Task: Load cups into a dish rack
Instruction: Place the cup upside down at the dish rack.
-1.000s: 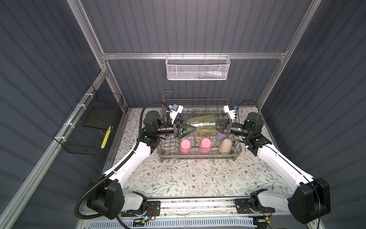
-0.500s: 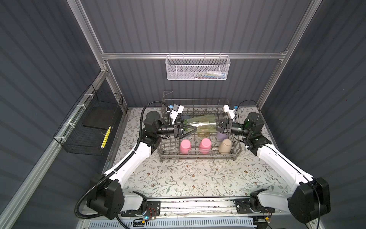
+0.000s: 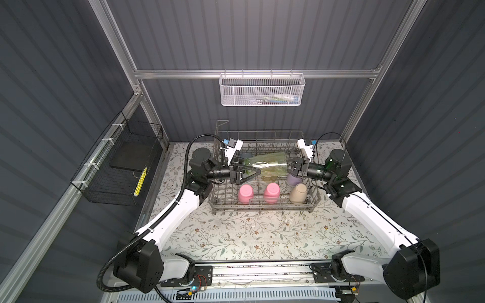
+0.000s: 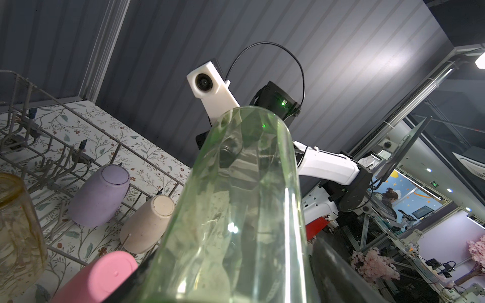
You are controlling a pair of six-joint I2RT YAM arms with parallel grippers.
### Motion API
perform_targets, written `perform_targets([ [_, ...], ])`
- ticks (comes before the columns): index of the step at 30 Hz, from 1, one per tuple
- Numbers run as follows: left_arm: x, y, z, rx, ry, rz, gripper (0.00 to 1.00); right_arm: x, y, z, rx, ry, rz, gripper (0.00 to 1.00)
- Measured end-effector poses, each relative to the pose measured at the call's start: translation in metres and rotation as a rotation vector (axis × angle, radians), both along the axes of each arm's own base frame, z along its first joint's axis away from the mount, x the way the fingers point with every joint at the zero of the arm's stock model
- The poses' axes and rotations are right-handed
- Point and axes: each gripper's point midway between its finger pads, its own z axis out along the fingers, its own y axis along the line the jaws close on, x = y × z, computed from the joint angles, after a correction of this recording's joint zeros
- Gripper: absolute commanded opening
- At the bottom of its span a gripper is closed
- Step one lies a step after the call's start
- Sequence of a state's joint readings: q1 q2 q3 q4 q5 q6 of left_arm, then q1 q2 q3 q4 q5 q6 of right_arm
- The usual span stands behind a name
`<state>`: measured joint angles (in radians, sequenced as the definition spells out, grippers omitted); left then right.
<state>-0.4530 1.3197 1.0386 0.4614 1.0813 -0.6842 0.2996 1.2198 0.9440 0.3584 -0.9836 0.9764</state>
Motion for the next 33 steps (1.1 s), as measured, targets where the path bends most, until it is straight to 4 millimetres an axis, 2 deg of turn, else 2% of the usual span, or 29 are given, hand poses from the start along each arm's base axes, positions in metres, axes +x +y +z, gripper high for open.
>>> perform_targets([
  [6,0.0005,0.0000,-0.0009,0.001,0.003,0.003,0.81,0.0000,-0.0001,-0.0015,-0.003,0.008,0.000,0.00],
  [14,0.0001,0.0004,0.0001,-0.001,0.000,0.005,0.67,-0.0011,0.0003,-0.0018,-0.003,0.009,0.006,0.00],
  [15,-0.0001,0.0005,0.0005,-0.002,-0.002,0.005,0.67,-0.0012,0.0003,-0.0017,-0.003,0.008,0.007,0.00],
  [17,-0.0003,0.0006,0.0007,-0.002,-0.003,0.005,0.82,-0.0013,0.0003,-0.0016,-0.002,0.008,0.007,0.00],
  [20,0.0005,0.0006,0.0011,-0.004,-0.004,0.011,0.87,-0.0012,0.0004,-0.0020,-0.003,0.009,0.008,0.00],
  [25,-0.0008,0.0016,0.0032,-0.009,-0.013,0.014,0.86,-0.0012,0.0004,-0.0021,-0.003,0.010,0.008,0.00],
  [33,0.0005,0.0016,0.0035,-0.010,-0.011,0.022,0.73,-0.0026,0.0008,-0.0020,-0.003,0.009,0.016,0.00],
])
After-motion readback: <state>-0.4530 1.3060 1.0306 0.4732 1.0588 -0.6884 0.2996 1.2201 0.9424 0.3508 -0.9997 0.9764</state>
